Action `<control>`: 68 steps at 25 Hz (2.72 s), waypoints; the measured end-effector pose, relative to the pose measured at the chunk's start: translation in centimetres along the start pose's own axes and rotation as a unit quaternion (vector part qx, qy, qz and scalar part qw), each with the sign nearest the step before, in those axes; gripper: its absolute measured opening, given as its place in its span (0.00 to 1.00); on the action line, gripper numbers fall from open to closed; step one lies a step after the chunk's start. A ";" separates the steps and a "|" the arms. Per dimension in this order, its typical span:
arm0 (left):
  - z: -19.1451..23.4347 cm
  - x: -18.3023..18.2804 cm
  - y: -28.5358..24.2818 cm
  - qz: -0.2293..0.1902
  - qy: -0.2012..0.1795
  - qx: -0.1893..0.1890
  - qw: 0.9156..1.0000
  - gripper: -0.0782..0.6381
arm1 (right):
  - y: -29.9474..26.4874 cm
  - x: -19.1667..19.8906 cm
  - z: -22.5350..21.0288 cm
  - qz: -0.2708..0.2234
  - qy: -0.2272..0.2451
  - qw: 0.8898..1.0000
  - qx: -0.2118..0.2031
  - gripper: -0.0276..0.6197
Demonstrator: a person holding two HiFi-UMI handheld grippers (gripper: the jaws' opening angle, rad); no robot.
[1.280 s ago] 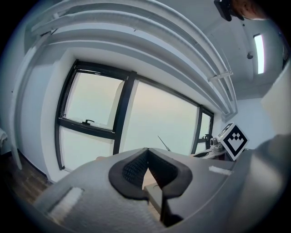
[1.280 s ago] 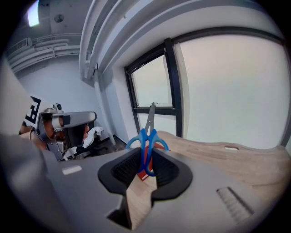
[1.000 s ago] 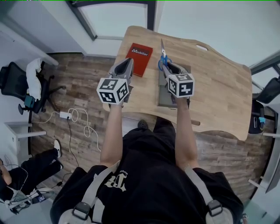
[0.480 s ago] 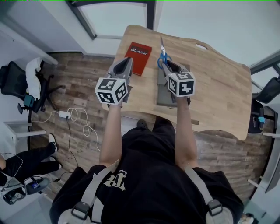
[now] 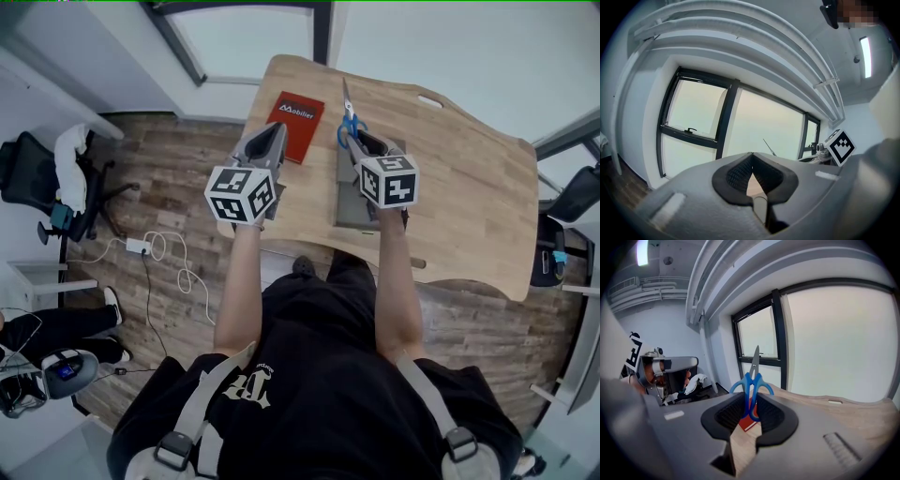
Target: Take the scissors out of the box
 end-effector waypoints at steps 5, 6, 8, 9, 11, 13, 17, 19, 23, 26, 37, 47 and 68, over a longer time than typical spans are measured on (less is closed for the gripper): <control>-0.2 0.1 -0.1 0.001 0.001 0.003 1.000 0.11 | -0.1 0.0 0.0 0.001 0.000 1.000 -0.001 0.17; -0.2 0.1 -0.1 0.001 0.001 0.003 1.000 0.11 | -0.1 -0.1 0.0 0.001 0.000 1.000 -0.001 0.17; -0.3 0.0 -0.2 0.001 0.001 0.004 1.000 0.11 | 0.0 -0.1 0.0 0.001 0.000 1.000 -0.002 0.17; -0.3 0.0 -0.1 0.000 0.001 0.004 1.000 0.11 | 0.0 -0.1 0.0 0.001 0.000 1.000 -0.002 0.17; -0.4 -0.1 -0.1 -0.001 0.001 0.004 1.000 0.11 | 0.1 0.0 0.0 0.001 0.000 1.000 -0.002 0.17; -0.4 -0.2 -0.2 -0.002 0.000 0.004 1.000 0.11 | 0.1 0.0 -0.1 0.001 0.000 1.000 -0.002 0.17; -0.5 -0.1 -0.6 -0.001 0.003 0.003 1.000 0.11 | 0.0 0.0 -0.4 0.001 -0.001 1.000 -0.002 0.17; -0.7 -0.2 -0.6 0.000 0.003 0.004 1.000 0.11 | 0.2 -0.1 -0.5 0.000 -0.001 1.000 0.000 0.17; -0.9 -0.2 -0.7 -0.001 0.002 0.005 1.000 0.11 | 0.5 -0.2 -0.7 -0.003 -0.002 1.000 0.003 0.17; -1.2 -0.2 -0.7 -0.002 0.002 0.007 1.000 0.11 | 0.8 -0.1 -0.9 -0.004 -0.002 1.000 0.005 0.17; -1.7 -0.1 -0.6 -0.003 0.000 0.007 1.000 0.11 | 1.3 0.4 -1.2 -0.005 -0.001 1.000 0.007 0.17; -1.2 0.1 -0.2 -0.001 0.004 0.000 1.000 0.11 | 1.3 0.8 -1.4 0.000 -0.002 1.000 0.008 0.17; -0.8 0.6 -0.4 0.003 0.010 -0.003 1.000 0.11 | 1.4 1.3 -2.3 0.004 -0.013 1.000 0.017 0.17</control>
Point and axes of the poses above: the fingertips, and each gripper's own axes: y backward along the fingers, z to its left, x out of its underside, the point moved 5 cm from there along y, backward along the fingers, and after that the axes turned 2 degrees about -y, right-handed, at the moved point
